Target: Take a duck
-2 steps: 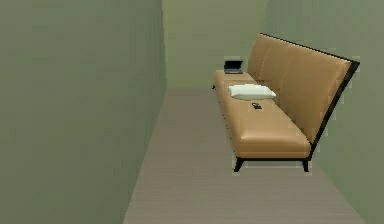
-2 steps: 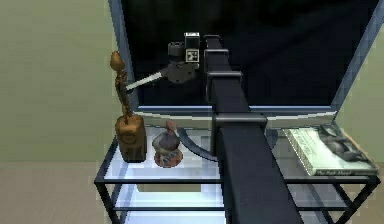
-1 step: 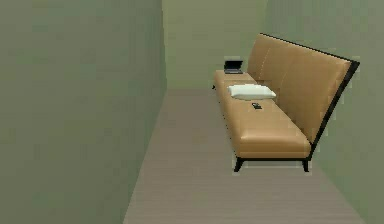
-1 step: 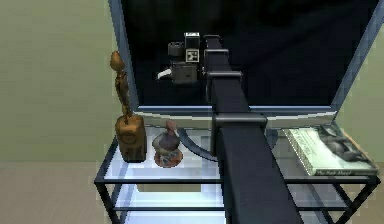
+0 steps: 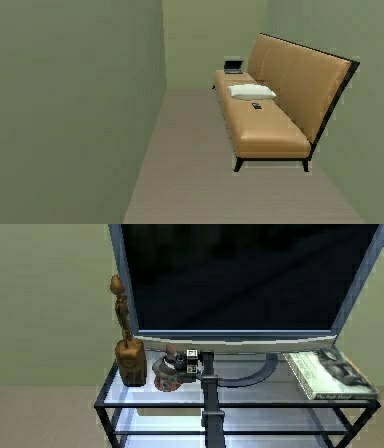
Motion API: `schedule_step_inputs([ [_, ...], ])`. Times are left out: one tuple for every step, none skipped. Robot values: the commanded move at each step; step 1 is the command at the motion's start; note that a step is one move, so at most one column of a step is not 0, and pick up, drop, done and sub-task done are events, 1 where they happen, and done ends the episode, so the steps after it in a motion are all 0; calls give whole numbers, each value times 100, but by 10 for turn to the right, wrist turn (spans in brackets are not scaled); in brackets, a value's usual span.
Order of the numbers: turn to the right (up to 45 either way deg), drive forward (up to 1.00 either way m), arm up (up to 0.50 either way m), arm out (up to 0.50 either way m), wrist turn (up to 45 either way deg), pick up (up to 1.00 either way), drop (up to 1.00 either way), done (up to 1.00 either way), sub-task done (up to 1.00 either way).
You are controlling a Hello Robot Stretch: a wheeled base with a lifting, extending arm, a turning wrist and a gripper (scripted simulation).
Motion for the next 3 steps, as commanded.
schedule_step_inputs([
  [0, 0, 0, 0, 0, 100, 0, 0, 0],
  [0, 0, 10, 0, 0, 0, 0, 0, 0],
  [0, 0, 0, 0, 0, 0, 0, 100, 0],
])
